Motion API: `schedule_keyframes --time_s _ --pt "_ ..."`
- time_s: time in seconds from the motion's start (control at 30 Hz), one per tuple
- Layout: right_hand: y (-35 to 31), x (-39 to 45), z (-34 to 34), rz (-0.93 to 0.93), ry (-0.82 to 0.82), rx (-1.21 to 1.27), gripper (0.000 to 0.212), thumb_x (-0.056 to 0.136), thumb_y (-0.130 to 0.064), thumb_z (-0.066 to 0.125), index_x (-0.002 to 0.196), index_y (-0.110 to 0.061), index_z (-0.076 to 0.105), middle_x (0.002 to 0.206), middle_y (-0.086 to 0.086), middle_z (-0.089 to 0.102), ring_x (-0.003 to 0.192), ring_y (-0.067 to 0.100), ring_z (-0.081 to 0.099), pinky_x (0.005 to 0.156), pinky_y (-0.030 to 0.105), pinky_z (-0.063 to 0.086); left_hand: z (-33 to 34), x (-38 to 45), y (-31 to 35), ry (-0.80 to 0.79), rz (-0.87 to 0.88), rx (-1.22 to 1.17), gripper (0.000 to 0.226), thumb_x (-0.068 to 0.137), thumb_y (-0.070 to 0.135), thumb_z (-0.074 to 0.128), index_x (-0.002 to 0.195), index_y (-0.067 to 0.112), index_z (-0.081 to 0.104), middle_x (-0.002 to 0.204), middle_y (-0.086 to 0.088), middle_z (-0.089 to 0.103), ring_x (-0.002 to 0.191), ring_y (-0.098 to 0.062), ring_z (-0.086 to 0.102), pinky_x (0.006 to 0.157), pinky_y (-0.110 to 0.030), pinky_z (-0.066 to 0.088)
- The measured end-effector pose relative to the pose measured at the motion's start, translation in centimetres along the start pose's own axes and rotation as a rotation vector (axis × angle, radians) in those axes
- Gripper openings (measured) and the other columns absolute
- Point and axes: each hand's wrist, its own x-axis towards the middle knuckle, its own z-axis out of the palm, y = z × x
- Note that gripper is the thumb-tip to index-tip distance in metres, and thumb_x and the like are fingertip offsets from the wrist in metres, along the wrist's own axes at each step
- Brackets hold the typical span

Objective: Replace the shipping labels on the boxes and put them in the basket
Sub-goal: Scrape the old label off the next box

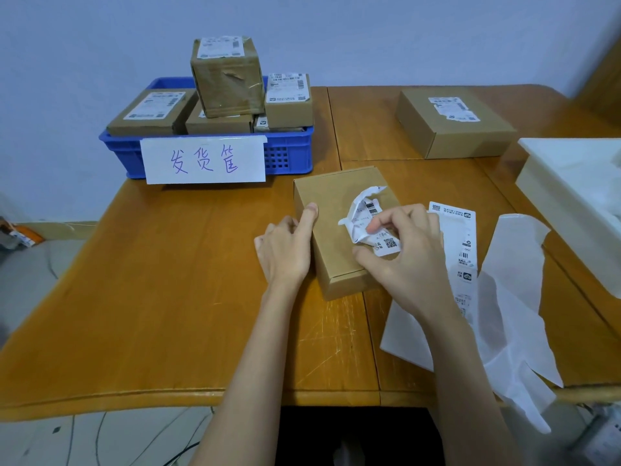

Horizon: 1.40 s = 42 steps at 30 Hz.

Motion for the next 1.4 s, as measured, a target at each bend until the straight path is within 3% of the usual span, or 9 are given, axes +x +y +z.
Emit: schedule_keyframes --time_s 0.13,0.23,0.33,0.5,0.7,0.83,1.0,1.2,1.4 --pt "-0.3 0.6 -0.1 -0.015 -0.04 -0.104 0.039 0.064 -0.066 0.065 0.079 -0.032 0.055 0.087 -0.013 0.042 0.091 0.009 0.037 0.077 0.028 0.025 0.0 0.2 -0.2 -0.01 0.013 -0.005 0.086 0.074 0.083 0.014 0.085 0.018 0.069 0.086 0.003 0.067 0.095 -0.017 0.054 0.095 -0.035 0.029" --pt "-0.2 1.6 -0.1 0.022 -0.08 -0.056 0.039 0.082 -0.049 0.068 0.062 -0.028 0.042 0.064 -0.009 0.039 0.071 0.011 0.042 0.075 0.033 0.026 0.1 0.4 -0.6 -0.029 0.016 -0.028 0.084 0.071 0.084 0.012 0.078 0.019 0.065 0.085 0.002 0.068 0.095 -0.018 0.057 0.099 -0.038 0.031" --pt "-0.1 1.8 0.2 0.113 -0.065 -0.013 0.043 0.087 -0.04 0.066 0.059 -0.022 0.038 0.056 -0.006 0.036 0.06 0.013 0.041 0.077 0.032 0.025 0.1 0.5 -0.6 -0.03 0.027 -0.018 0.081 0.072 0.083 0.012 0.073 0.019 0.062 0.083 0.0 0.068 0.094 -0.019 0.057 0.099 -0.039 0.031" --pt "-0.4 2.1 0.9 0.236 -0.01 0.019 0.04 0.087 -0.031 0.065 0.06 -0.016 0.04 0.053 -0.004 0.039 0.062 0.019 0.042 0.081 0.031 0.025 0.2 0.5 -0.5 -0.033 0.022 -0.005 0.084 0.071 0.082 0.01 0.076 0.018 0.064 0.084 0.001 0.067 0.095 -0.019 0.056 0.099 -0.039 0.031" --pt "-1.2 2.4 0.6 0.244 -0.103 -0.007 0.029 0.089 -0.028 0.056 0.063 -0.021 0.045 0.056 -0.005 0.043 0.068 0.014 0.044 0.081 0.034 0.026 0.0 0.3 -0.3 -0.021 0.012 0.004 0.089 0.07 0.083 0.009 0.083 0.018 0.068 0.086 0.001 0.067 0.095 -0.019 0.055 0.099 -0.039 0.031" --pt "-1.4 2.6 -0.2 0.338 -0.043 0.253 0.022 0.074 -0.034 0.044 0.06 -0.017 0.039 0.056 -0.007 0.042 0.067 0.018 0.038 0.074 0.038 0.031 -0.2 0.0 0.0 -0.036 0.017 -0.004 0.092 0.068 0.083 0.007 0.091 0.02 0.069 0.092 0.004 0.065 0.097 -0.015 0.051 0.09 -0.032 0.025" --pt "-1.8 2.0 1.2 0.093 0.026 -0.2 0.048 0.075 -0.068 0.063 0.064 -0.027 0.041 0.079 -0.012 0.053 0.074 0.01 0.048 0.079 0.034 0.027 -0.2 0.0 0.0 -0.03 0.021 -0.015 0.089 0.068 0.083 0.008 0.086 0.019 0.068 0.088 0.003 0.065 0.096 -0.016 0.051 0.088 -0.031 0.024" --pt "-1.8 2.8 1.7 0.026 0.05 -0.236 0.041 0.083 -0.056 0.062 0.063 -0.027 0.04 0.075 -0.009 0.052 0.07 0.013 0.048 0.076 0.03 0.021 -0.2 0.0 -0.2 -0.031 0.032 -0.015 0.083 0.069 0.083 0.009 0.076 0.02 0.062 0.086 0.001 0.065 0.095 -0.017 0.053 0.089 -0.033 0.027" --pt "-2.4 3.1 1.1 0.097 -0.005 -0.19 0.036 0.074 -0.049 0.069 0.06 -0.024 0.047 0.061 -0.008 0.047 0.066 0.012 0.048 0.075 0.034 0.036 -0.1 0.0 -0.1 -0.026 0.033 -0.011 0.087 0.069 0.083 0.008 0.08 0.019 0.066 0.087 0.001 0.066 0.095 -0.017 0.052 0.092 -0.035 0.029"
